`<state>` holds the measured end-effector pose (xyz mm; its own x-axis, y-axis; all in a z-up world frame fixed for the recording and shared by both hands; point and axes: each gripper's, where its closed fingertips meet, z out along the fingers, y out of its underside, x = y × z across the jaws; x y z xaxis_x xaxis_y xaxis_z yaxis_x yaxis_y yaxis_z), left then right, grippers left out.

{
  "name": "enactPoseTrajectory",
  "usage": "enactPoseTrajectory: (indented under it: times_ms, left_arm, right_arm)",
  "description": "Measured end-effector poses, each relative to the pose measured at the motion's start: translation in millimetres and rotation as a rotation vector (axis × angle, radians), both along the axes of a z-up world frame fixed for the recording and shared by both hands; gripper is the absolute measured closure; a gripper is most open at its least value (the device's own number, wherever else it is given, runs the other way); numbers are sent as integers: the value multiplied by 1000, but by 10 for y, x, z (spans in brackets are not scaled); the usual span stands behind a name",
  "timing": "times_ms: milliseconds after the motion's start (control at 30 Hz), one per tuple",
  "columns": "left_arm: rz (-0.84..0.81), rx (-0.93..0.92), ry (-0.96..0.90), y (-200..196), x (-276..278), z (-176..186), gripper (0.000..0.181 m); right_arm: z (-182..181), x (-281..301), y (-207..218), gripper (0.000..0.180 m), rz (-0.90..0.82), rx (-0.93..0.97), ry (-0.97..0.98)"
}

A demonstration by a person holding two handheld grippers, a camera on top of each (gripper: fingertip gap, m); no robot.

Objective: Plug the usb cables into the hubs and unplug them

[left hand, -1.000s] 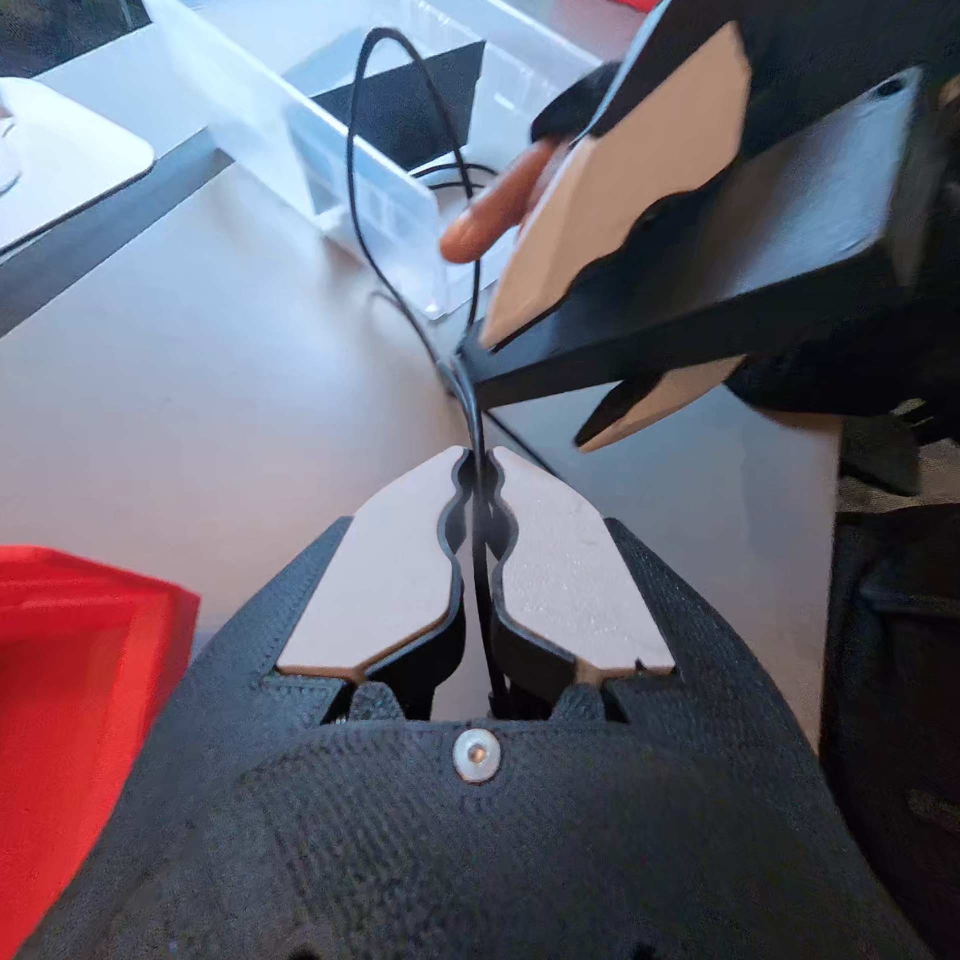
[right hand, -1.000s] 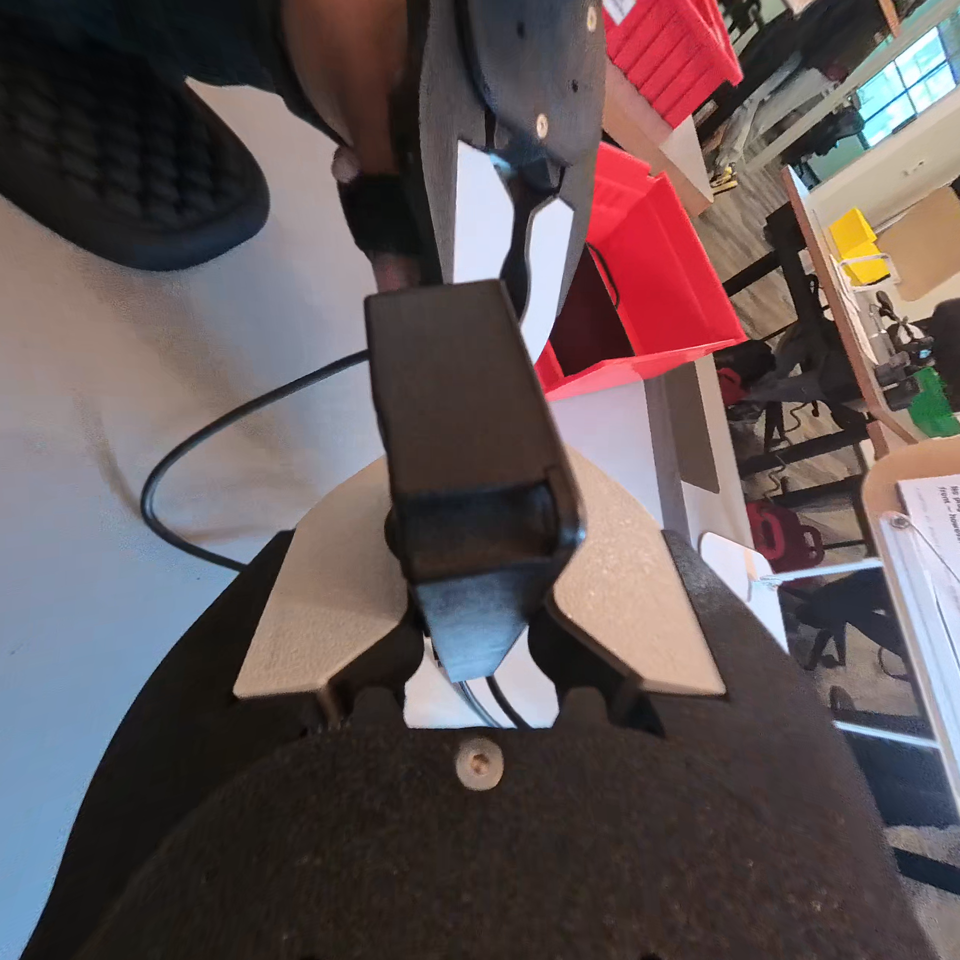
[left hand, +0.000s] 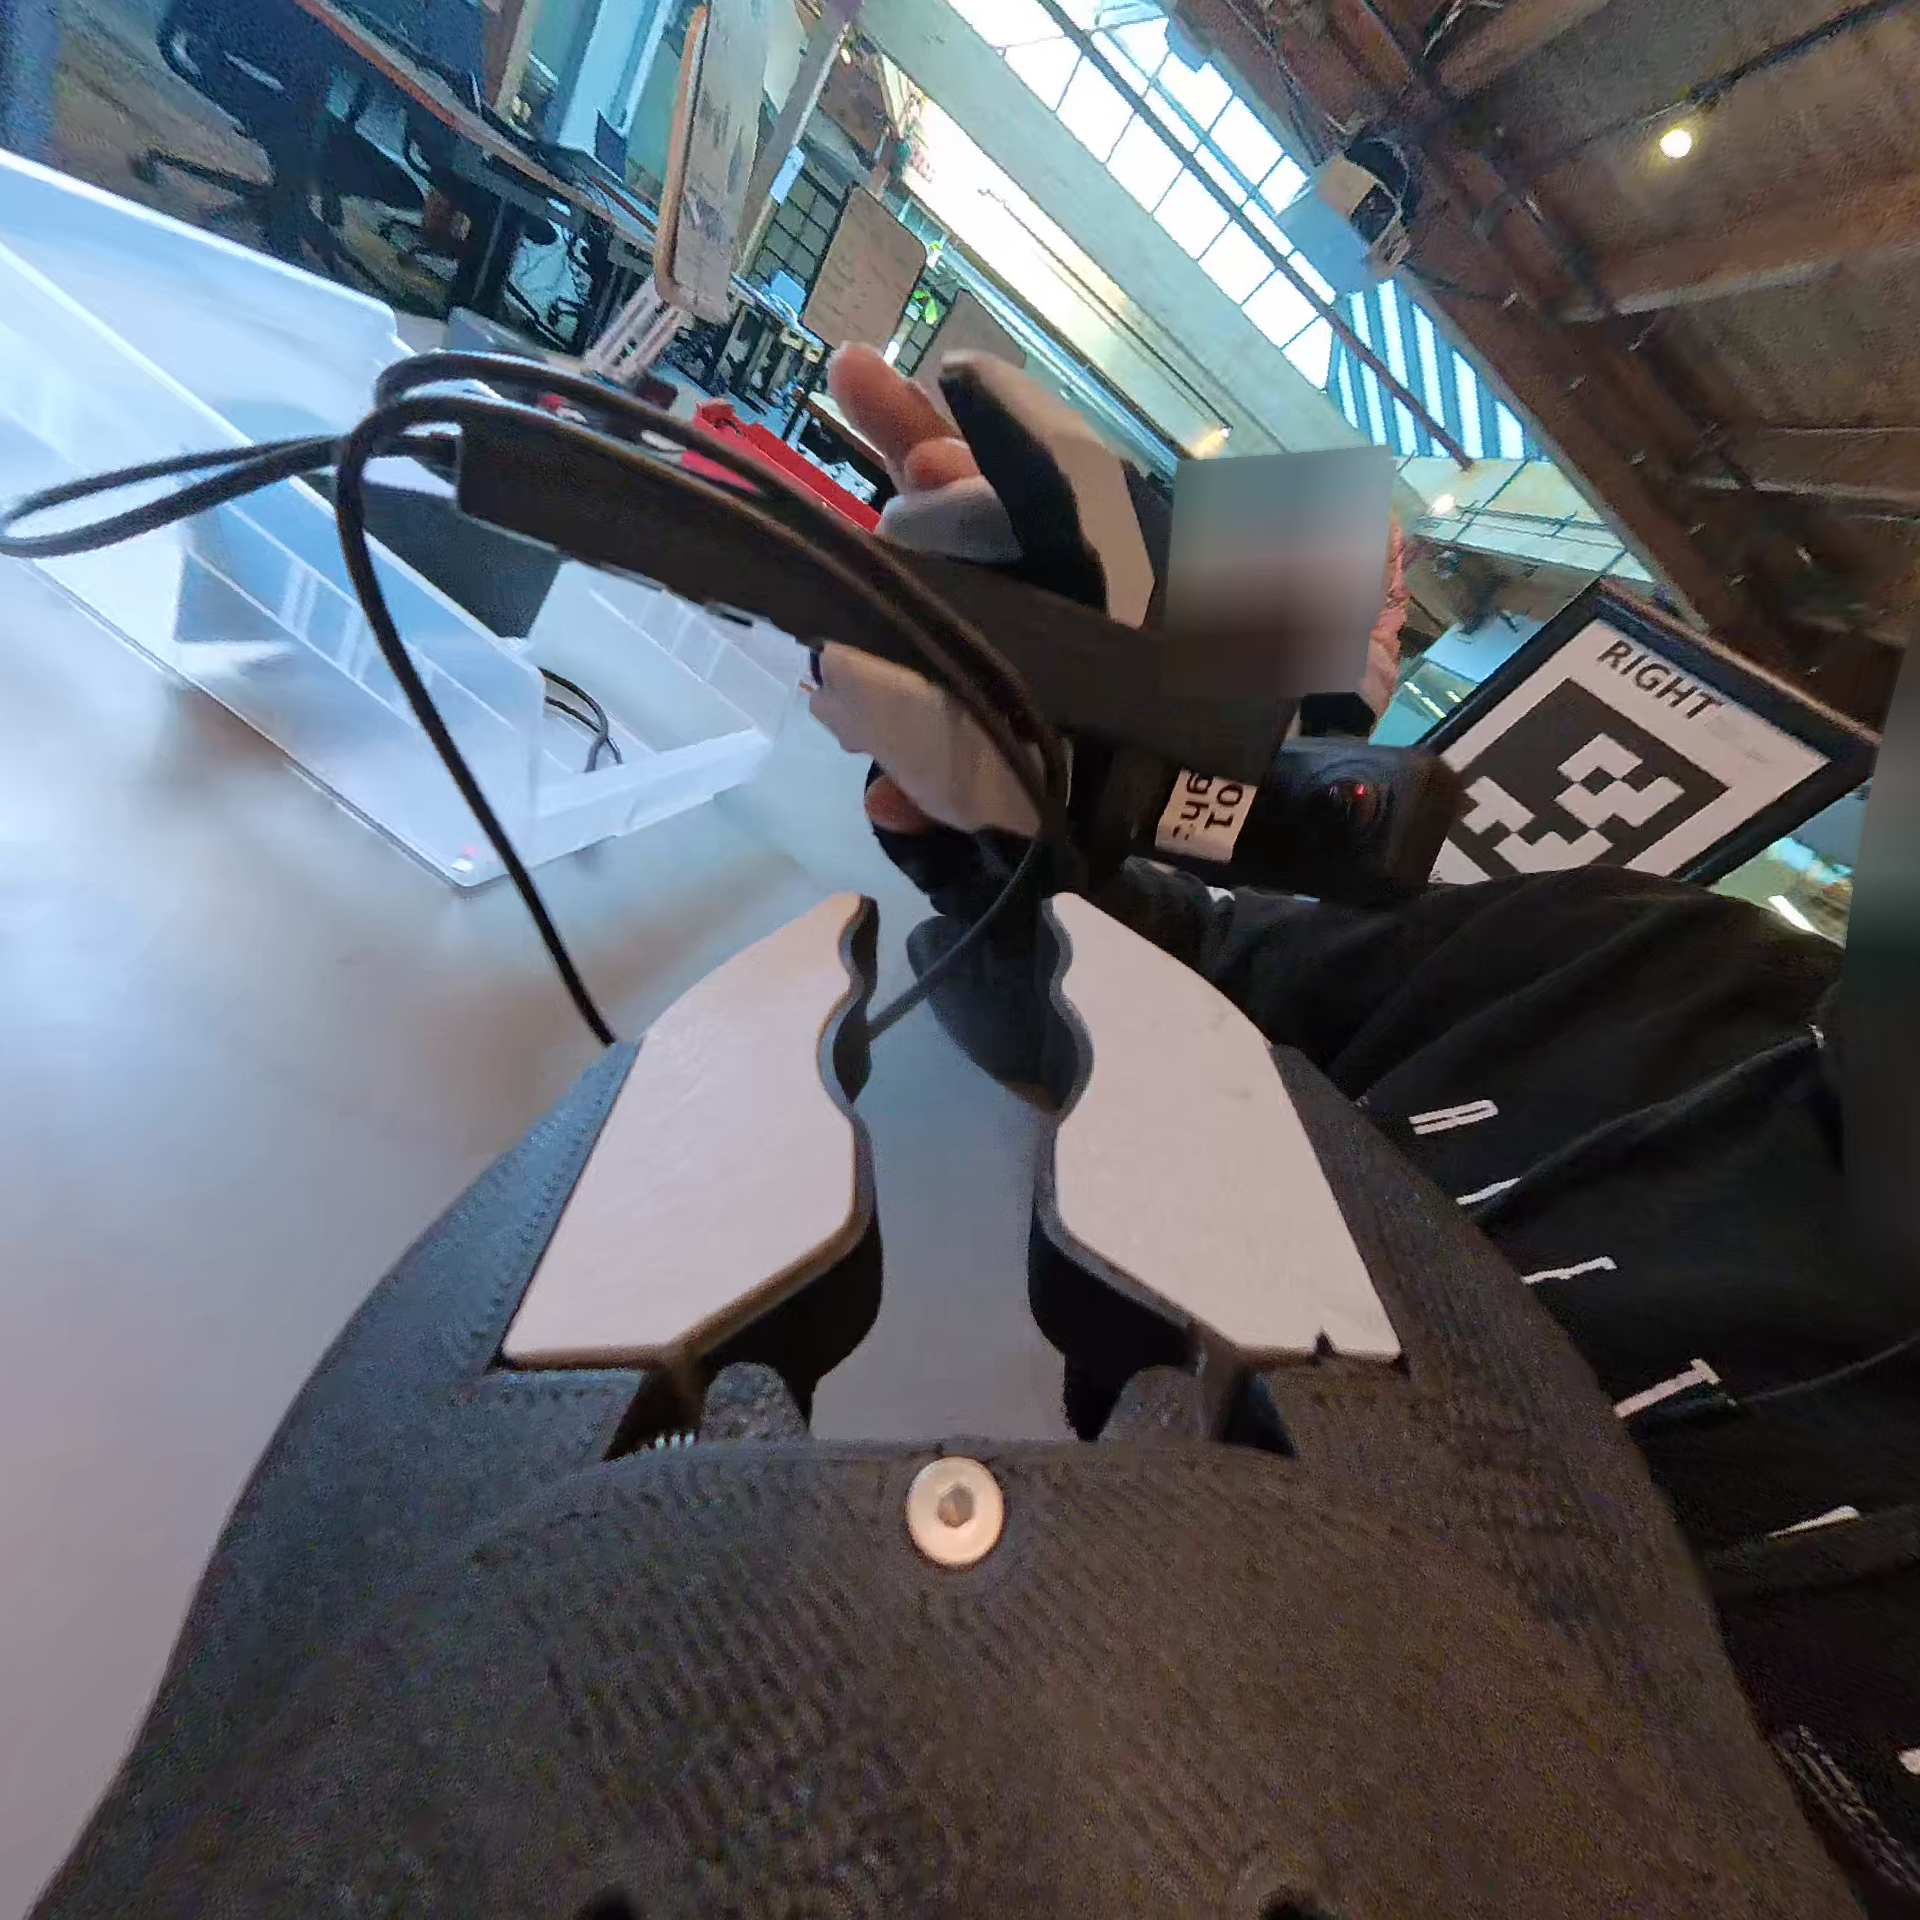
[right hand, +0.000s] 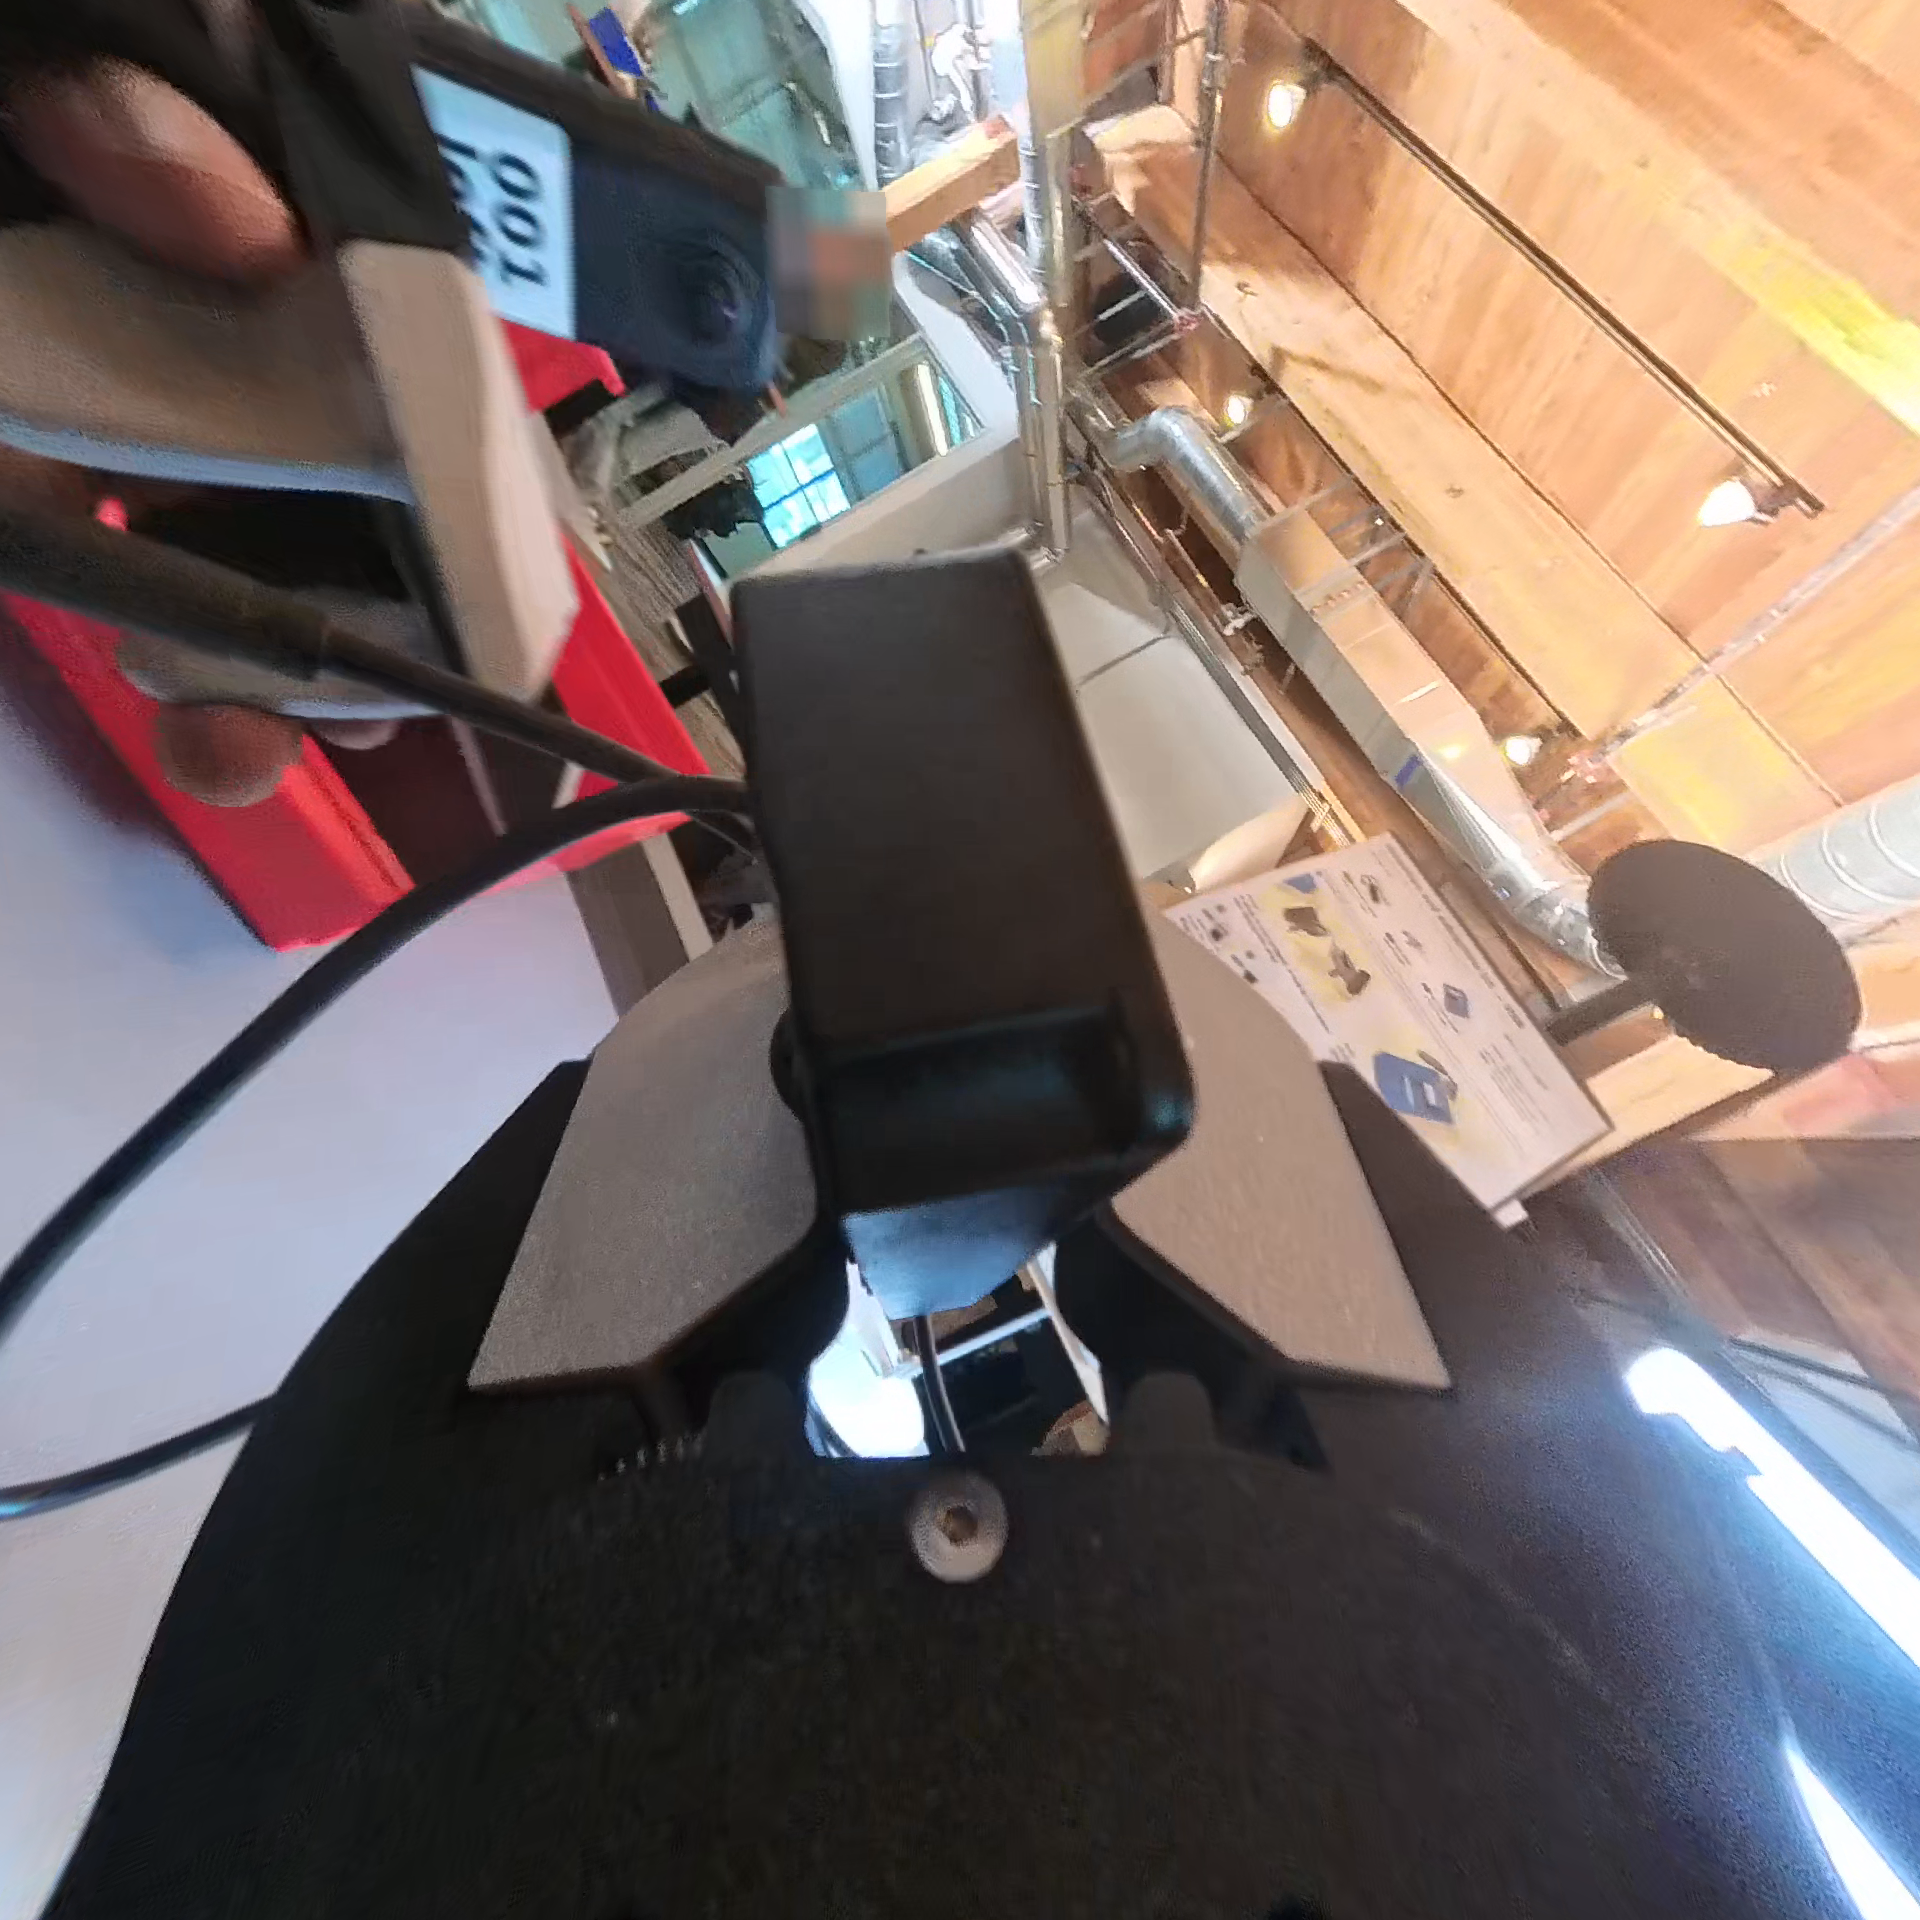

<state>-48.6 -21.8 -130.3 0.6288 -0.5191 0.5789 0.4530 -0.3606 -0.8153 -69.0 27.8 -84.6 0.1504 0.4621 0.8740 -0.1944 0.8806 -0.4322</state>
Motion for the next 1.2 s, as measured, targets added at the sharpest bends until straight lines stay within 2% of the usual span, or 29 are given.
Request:
enactPoseTrajectory:
  times_ms: [133, 267, 433, 533, 600, 800, 1000, 1100, 1200]
  left_arm:
    - [93, 43, 20, 3, -180, 84, 150]
    - [158, 15, 49, 13, -341, -23, 151]
    - [148, -33, 116, 26, -303, -194, 151]
    - [137, -51, 148, 37, -272, -264, 151]
    - [134, -64, 161, 48, -264, -313, 151]
    - [103, -118, 193, 91, -194, -500, 152]
    - [66, -164, 241, 114, -110, -680, 153]
    - [61, -173, 256, 107, -111, -722, 153]
    - [64, -179, 258, 107, -135, -746, 153]
  right_arm:
    - [353, 80, 341, 131, -36, -81, 30]
    - [726, 73, 815, 131, -99, -109, -8]
    - [841, -138, 1664, 130, -264, -98, -154]
    - [711, -263, 2286, 130, -421, -58, -239]
    - [495, -340, 2648, 129, -505, -52, -326]
    - [-556, -540, 3304, 133, -661, -34, -657]
    - [-1259, -503, 3311, 134, -622, -223, -1084]
    - [-1273, -448, 3233, 122, -580, -354, -1157]
    - [-1016, -437, 3085, 107, -463, -555, -1112]
